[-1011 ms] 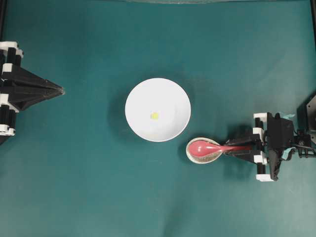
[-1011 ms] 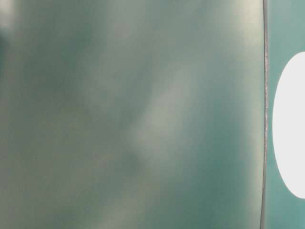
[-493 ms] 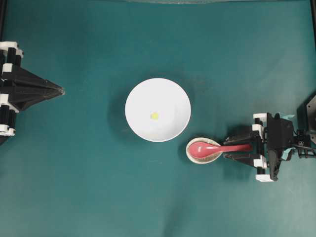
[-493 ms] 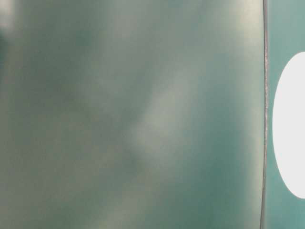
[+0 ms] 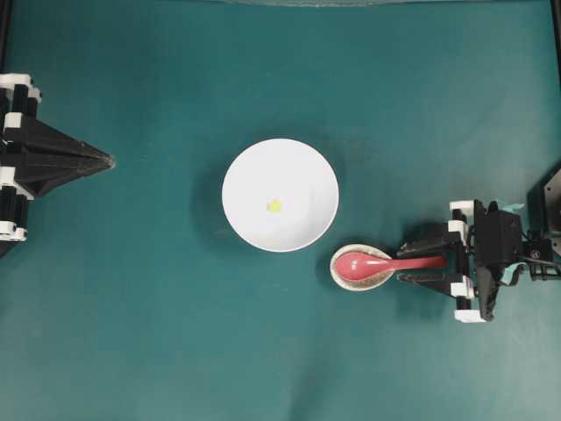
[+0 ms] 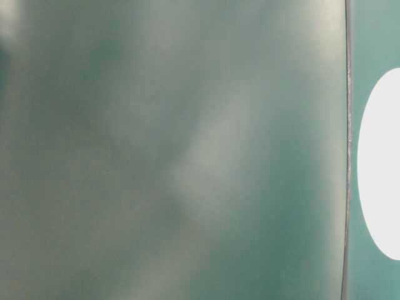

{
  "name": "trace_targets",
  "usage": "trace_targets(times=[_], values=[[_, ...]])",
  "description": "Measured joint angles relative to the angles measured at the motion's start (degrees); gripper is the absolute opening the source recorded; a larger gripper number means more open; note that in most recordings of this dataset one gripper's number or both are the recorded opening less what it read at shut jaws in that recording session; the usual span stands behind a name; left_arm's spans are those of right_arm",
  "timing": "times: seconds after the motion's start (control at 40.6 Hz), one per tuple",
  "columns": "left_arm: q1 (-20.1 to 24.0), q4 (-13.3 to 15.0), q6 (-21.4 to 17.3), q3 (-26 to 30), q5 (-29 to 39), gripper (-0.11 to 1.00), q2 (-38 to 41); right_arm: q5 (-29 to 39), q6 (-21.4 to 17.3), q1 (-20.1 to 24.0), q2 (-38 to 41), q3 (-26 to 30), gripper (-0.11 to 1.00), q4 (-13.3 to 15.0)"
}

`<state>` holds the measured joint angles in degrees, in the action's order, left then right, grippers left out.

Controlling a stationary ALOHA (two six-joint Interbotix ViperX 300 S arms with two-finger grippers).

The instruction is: Scoop the yellow hexagonal prism block from the bowl with a spoon using the right arm.

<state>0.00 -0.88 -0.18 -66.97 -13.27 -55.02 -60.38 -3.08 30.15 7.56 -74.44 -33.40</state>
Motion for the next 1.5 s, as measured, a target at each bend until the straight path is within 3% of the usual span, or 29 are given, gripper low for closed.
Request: trace_targets(times=[0.666,0.912,1.109,1.504], values=[[0.00,0.00,0.00,0.00,0.09,0.00,0.09,-0.79,0.09,0.00,0.00,-0.09,0.38,0.00],[0.00,0.00,0.00,0.00,0.00,0.00,0.09,-0.79,0.09,0.00,0.00,-0.18,0.24,0.00],[0.00,0.00,0.00,-0.09,0.00,0.00,0.09,-0.70,0.09,0.00,-0.18,-0.18,0.24,0.00],[0.00,0.00,0.00,0.00,0.53,0.00,0.09,2.20,0.18,-0.53,-10.81,-0.18,0.24,0.00]])
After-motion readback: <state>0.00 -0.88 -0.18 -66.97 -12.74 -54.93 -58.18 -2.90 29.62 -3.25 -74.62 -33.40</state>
